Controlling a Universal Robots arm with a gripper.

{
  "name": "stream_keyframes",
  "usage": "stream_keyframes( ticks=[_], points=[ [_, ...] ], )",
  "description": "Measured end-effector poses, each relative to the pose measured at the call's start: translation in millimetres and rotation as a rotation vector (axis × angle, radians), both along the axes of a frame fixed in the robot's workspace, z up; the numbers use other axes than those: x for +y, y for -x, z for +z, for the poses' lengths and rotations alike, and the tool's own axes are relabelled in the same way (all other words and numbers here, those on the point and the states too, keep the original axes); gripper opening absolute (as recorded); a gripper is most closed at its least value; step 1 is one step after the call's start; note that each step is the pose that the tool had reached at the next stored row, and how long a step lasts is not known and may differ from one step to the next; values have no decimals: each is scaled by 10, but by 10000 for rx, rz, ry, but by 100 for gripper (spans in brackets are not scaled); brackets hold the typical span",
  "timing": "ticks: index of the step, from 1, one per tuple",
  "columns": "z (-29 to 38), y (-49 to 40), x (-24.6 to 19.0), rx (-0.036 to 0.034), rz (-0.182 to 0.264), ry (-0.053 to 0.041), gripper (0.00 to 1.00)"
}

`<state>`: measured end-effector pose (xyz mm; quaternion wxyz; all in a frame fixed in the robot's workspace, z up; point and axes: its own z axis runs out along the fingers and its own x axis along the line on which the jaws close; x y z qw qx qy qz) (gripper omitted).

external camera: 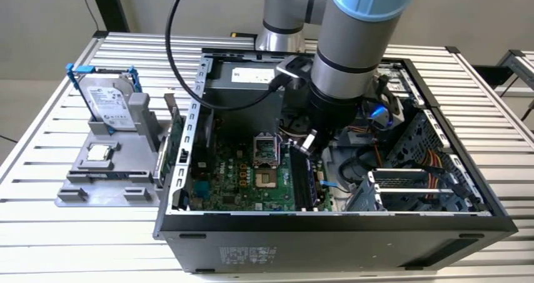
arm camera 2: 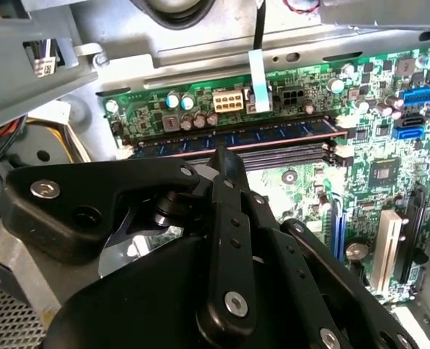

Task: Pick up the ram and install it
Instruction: 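Press down the ram until it locks into place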

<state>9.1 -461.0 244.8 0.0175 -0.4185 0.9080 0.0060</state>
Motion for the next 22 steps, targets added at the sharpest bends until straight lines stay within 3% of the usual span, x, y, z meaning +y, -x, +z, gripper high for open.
stream_keyframes(
  ticks=[5, 11, 13, 19, 22],
  points=[
    [1, 0, -1, 0, 351, -17, 0],
    [-4, 0, 0, -2, 915, -108, 0],
    [-8, 0, 0, -5, 1082, -179, 0],
    [-15, 0, 0, -19, 1560, -531, 0],
    [-15, 0, 1, -18, 1744, -576, 0]
  ],
)
